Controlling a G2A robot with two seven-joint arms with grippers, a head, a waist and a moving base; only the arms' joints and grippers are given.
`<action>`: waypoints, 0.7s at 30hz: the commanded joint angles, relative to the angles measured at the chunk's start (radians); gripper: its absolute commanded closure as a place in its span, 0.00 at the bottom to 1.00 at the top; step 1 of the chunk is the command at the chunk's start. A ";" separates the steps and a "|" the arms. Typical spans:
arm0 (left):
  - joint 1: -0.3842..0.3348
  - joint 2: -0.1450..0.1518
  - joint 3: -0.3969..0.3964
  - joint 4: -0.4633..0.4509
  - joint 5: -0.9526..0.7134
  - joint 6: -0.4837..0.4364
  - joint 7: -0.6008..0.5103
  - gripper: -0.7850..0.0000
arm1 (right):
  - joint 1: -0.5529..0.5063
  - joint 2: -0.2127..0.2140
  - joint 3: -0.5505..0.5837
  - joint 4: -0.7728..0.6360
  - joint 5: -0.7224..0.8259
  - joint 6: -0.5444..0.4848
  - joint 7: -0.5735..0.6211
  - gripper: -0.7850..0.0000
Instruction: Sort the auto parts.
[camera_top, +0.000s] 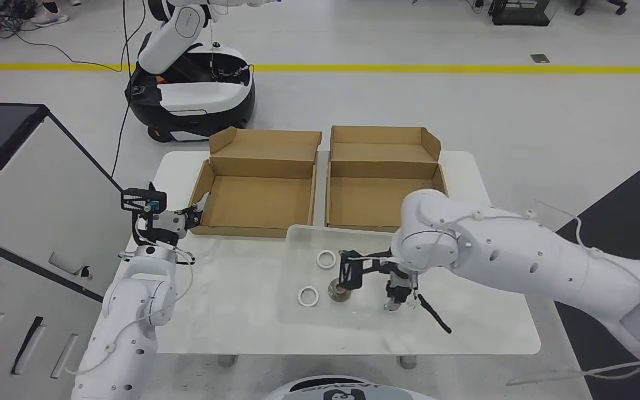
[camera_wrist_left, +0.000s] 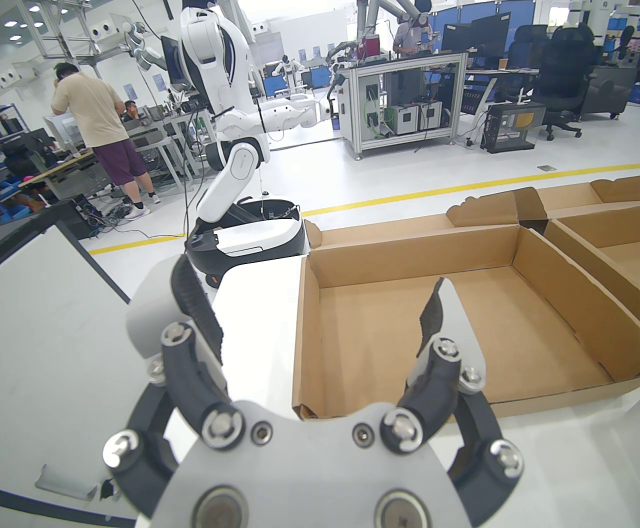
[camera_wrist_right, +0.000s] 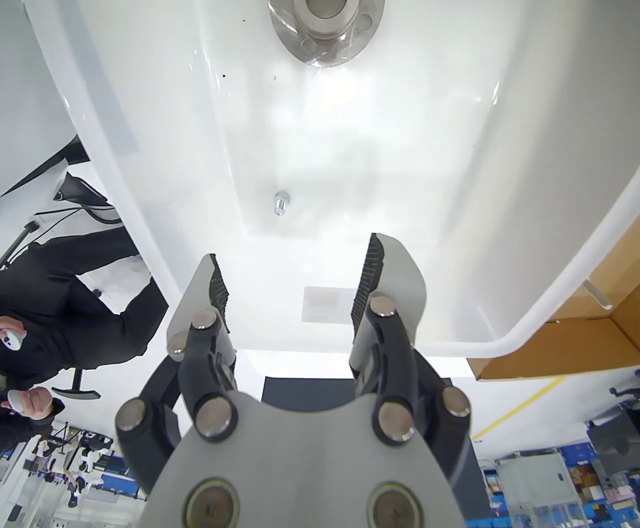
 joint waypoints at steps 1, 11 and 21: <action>0.000 0.000 0.000 0.000 0.000 0.000 0.000 0.00 | -0.008 -0.004 0.000 0.002 -0.004 -0.003 0.000 0.31; 0.000 0.000 0.000 0.000 0.000 0.000 0.000 0.00 | -0.046 -0.029 0.000 0.027 -0.022 -0.003 0.000 0.51; 0.000 0.000 0.000 0.000 0.000 0.000 0.000 0.00 | -0.075 -0.045 0.000 0.064 -0.042 -0.003 0.000 0.52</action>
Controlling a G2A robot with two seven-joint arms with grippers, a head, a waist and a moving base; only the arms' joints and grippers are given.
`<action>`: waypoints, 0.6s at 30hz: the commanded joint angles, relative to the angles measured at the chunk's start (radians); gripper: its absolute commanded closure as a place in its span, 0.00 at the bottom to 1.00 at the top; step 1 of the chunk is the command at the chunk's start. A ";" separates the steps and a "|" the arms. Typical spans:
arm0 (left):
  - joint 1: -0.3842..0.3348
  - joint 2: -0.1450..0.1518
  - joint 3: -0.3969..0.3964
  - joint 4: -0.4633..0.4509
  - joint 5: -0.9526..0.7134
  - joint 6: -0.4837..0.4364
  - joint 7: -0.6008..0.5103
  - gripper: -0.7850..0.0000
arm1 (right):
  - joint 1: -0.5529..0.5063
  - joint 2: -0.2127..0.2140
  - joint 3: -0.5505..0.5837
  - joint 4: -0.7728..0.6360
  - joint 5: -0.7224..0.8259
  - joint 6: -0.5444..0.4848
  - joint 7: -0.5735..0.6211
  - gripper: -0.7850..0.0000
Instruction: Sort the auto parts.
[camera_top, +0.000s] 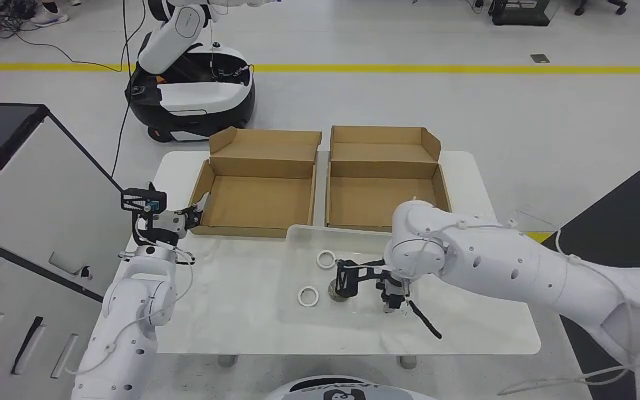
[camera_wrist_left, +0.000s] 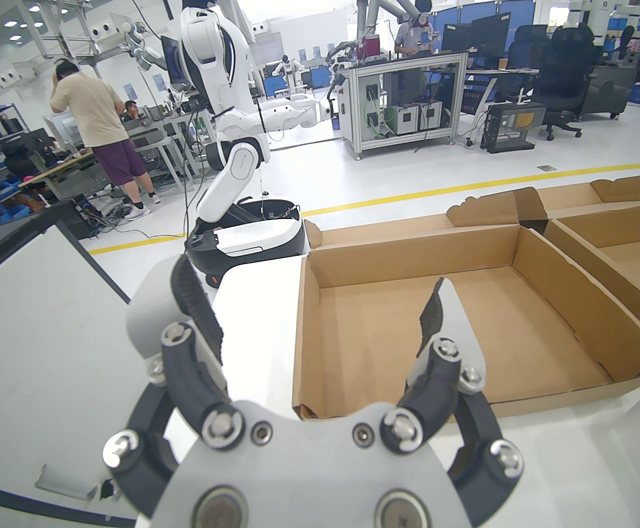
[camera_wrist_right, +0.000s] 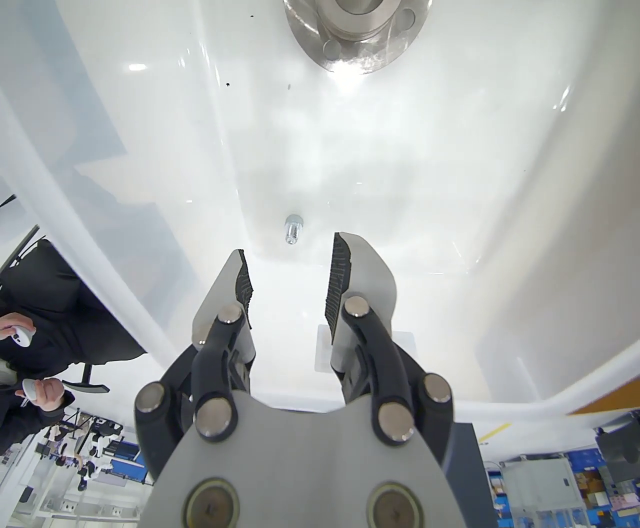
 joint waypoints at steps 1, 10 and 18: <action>0.000 0.000 0.000 0.000 0.000 0.000 0.000 0.00 | -0.004 -0.002 0.000 0.005 -0.001 0.000 0.000 0.52; 0.000 0.000 0.000 0.000 0.000 0.000 0.000 0.00 | -0.023 -0.014 0.000 0.026 -0.014 0.000 0.000 0.52; 0.000 0.000 0.000 0.000 0.000 0.000 0.000 0.00 | -0.036 -0.024 0.000 0.046 -0.022 0.000 0.000 0.53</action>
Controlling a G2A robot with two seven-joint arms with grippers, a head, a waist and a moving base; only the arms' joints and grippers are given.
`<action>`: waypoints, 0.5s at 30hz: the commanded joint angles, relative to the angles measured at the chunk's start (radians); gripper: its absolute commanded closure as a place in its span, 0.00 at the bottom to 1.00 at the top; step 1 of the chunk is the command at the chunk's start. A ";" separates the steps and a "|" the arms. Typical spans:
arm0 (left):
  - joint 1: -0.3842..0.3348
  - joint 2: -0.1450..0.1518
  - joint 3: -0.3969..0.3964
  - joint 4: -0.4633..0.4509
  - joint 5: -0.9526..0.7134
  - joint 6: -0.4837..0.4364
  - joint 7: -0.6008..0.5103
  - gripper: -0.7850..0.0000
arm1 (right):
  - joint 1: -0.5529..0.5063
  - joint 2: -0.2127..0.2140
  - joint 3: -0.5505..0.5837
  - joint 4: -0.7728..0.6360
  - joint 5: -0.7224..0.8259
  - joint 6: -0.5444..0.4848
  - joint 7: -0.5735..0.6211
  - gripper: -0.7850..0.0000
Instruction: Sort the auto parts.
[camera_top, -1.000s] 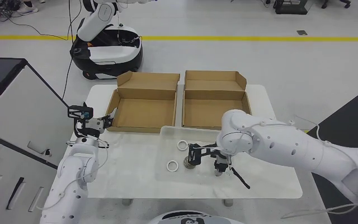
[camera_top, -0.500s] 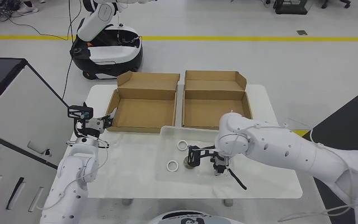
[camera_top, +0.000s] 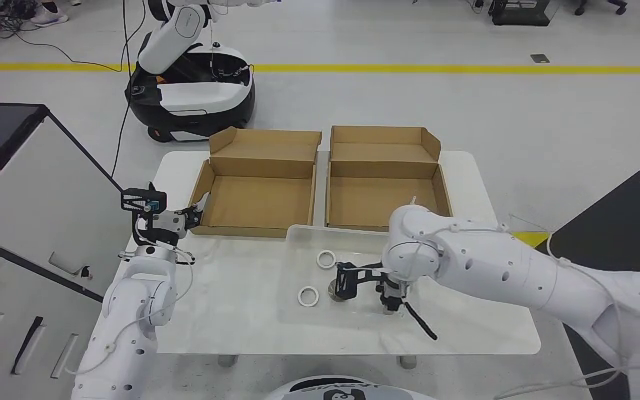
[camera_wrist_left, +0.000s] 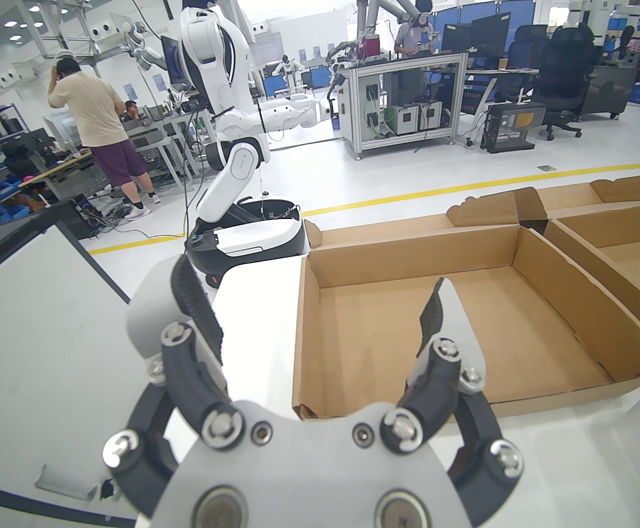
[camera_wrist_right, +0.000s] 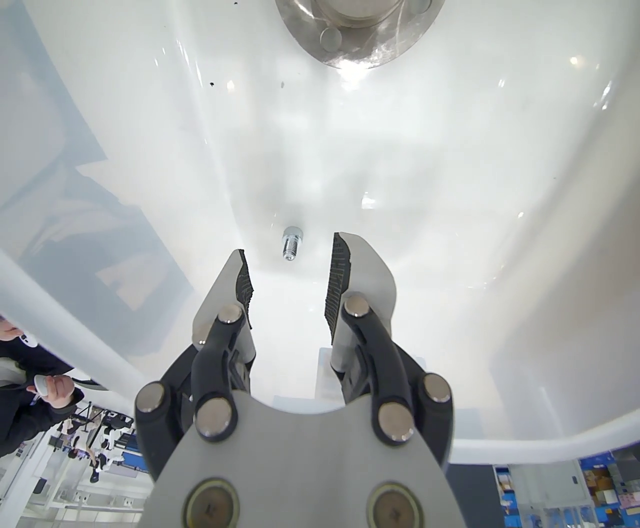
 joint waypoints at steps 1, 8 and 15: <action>0.000 0.000 0.000 0.000 0.000 0.000 0.000 0.00 | -0.003 -0.002 0.000 0.004 -0.002 0.000 0.000 0.53; 0.000 0.000 0.000 0.000 0.000 0.000 0.000 0.00 | -0.009 -0.010 0.000 0.016 -0.003 0.000 0.000 0.55; 0.000 0.000 0.000 0.000 0.000 0.000 0.000 0.00 | -0.012 -0.014 0.000 0.027 -0.004 0.000 0.000 0.57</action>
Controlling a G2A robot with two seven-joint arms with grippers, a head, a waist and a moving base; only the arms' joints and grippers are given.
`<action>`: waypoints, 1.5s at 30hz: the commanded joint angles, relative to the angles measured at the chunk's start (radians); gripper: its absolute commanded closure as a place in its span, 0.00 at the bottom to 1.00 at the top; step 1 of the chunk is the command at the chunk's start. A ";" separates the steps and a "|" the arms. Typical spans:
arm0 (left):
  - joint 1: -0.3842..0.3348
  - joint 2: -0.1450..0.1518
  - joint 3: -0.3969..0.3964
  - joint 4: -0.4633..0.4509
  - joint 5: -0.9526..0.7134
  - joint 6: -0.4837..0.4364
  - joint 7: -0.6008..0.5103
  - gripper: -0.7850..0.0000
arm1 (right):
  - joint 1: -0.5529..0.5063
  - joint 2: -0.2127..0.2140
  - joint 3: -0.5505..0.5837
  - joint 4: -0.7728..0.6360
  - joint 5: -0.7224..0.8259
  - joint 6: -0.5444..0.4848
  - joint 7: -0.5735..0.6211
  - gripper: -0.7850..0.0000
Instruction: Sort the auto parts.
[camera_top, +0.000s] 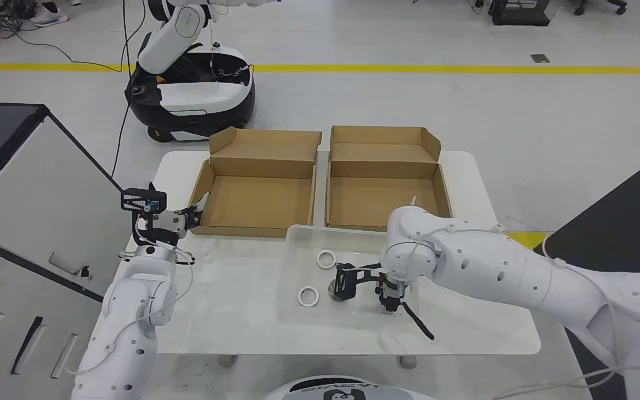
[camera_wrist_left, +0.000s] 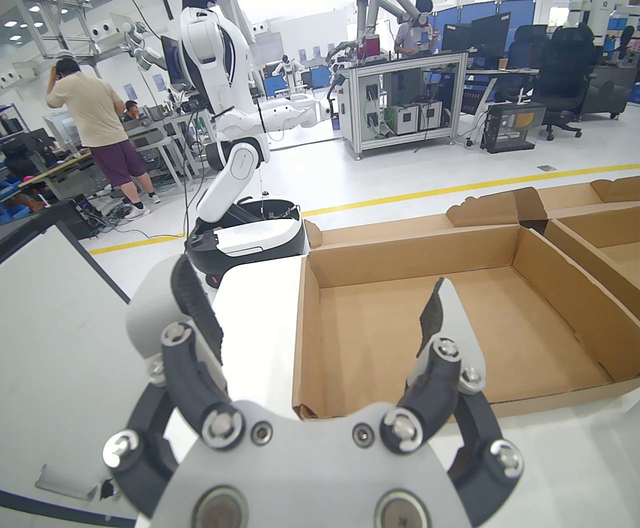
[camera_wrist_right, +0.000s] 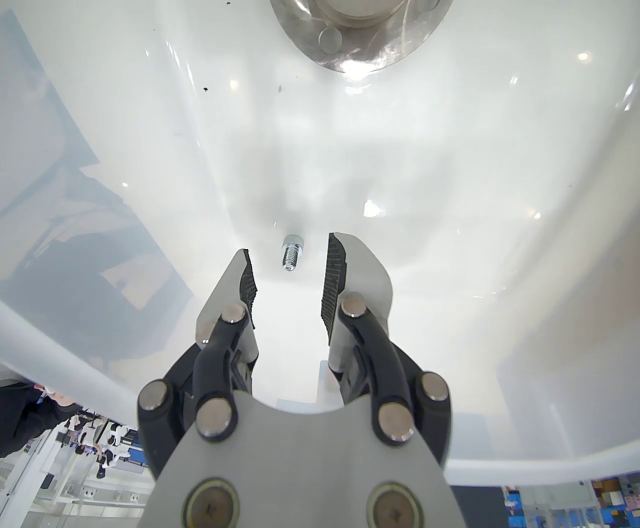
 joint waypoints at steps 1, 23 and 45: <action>0.000 0.000 0.000 0.000 0.000 0.000 0.000 0.00 | -0.001 -0.001 0.000 0.003 -0.002 0.000 0.000 0.57; 0.000 0.000 0.000 0.000 0.000 0.000 0.000 0.00 | -0.011 -0.009 0.000 0.021 0.001 0.000 0.000 0.81; 0.000 0.000 0.000 0.000 0.000 0.000 0.000 0.00 | 0.095 0.036 0.000 -0.010 0.164 0.017 0.000 1.00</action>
